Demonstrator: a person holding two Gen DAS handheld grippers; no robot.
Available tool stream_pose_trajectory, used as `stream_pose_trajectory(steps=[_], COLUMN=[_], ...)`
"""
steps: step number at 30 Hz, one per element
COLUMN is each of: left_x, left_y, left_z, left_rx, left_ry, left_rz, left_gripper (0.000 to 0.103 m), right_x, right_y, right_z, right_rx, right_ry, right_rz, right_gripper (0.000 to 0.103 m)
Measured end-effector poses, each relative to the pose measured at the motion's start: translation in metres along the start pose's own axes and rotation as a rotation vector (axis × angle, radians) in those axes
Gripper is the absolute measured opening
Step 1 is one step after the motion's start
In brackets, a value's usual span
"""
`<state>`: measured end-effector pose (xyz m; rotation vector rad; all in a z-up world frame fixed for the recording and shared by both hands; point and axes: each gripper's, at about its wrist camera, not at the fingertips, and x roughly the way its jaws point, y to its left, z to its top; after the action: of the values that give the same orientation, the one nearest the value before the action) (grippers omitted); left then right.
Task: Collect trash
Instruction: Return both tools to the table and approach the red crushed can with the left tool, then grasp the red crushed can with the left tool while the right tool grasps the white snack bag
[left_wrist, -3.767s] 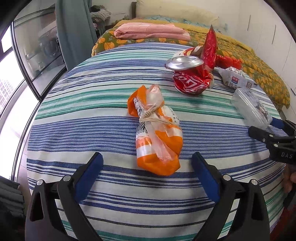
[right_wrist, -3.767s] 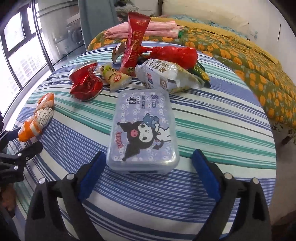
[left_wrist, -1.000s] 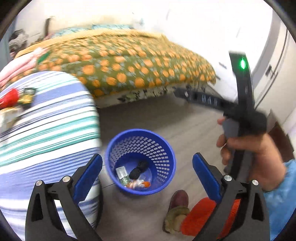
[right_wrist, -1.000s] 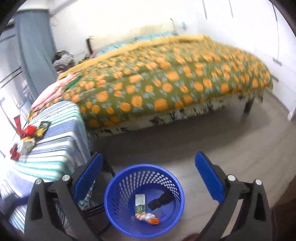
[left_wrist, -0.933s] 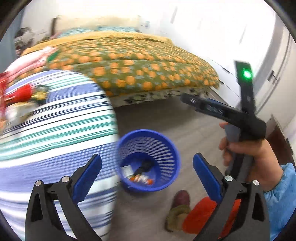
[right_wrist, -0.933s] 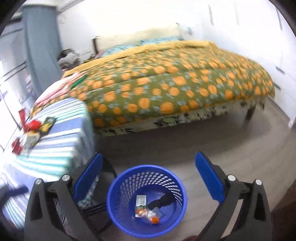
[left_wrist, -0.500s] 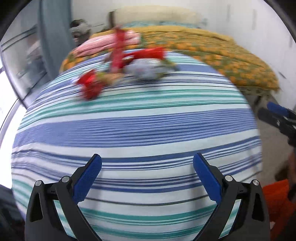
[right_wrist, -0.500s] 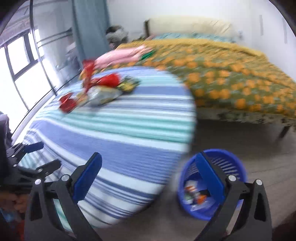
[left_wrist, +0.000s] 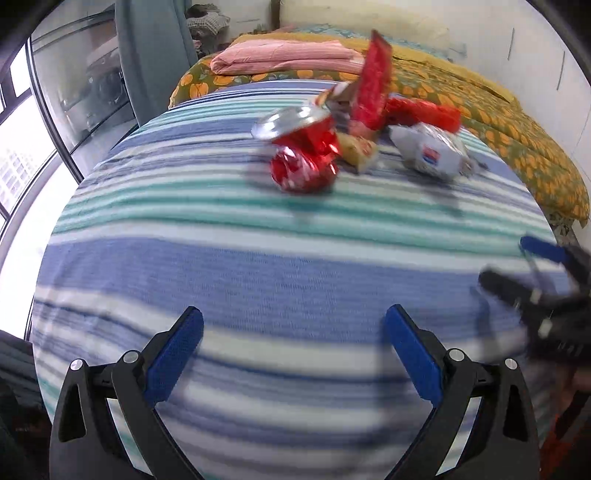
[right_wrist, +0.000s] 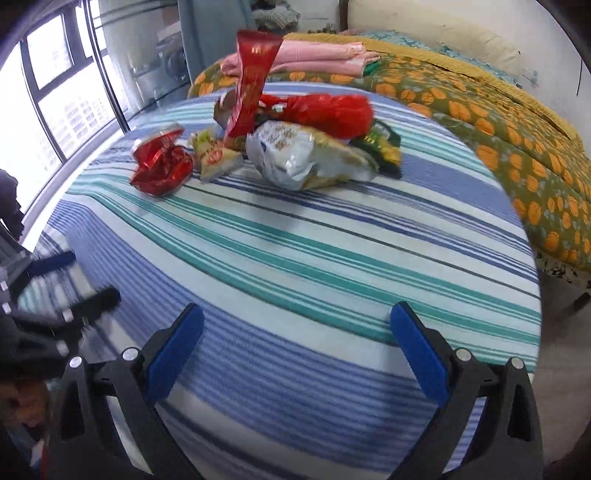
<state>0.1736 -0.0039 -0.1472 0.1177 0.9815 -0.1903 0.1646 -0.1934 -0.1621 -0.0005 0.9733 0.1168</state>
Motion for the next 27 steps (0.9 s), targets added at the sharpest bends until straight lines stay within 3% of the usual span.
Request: stream_pose_trajectory(steps=[9,16,20,22,27], left_x=[0.043,0.067,0.067,0.064,0.051], left_y=[-0.006,-0.009,-0.009,-0.011,-0.008], left_z=[0.067,0.093,0.098,0.098,0.083], left_rx=[0.027,0.023,0.026,0.054,0.089], left_ry=[-0.051,-0.020,-0.038,-0.057,-0.046], left_rz=[0.033,-0.004,-0.020,-0.039,-0.069], left_gripper=[0.097,0.095,0.081,0.057,0.054], right_x=[0.005,0.004,0.004,0.005,0.004], right_y=[0.004,0.004,0.004,0.004,0.004], right_z=[0.002,0.002,0.002,0.002,0.002], right_rx=[-0.022,-0.022,-0.022,-0.022,-0.022], right_ry=[0.003,0.003,0.003,0.003,0.003], right_rz=[-0.032,-0.032,-0.033,-0.032,-0.033], right_gripper=[0.099,0.099,0.099,0.099,0.099])
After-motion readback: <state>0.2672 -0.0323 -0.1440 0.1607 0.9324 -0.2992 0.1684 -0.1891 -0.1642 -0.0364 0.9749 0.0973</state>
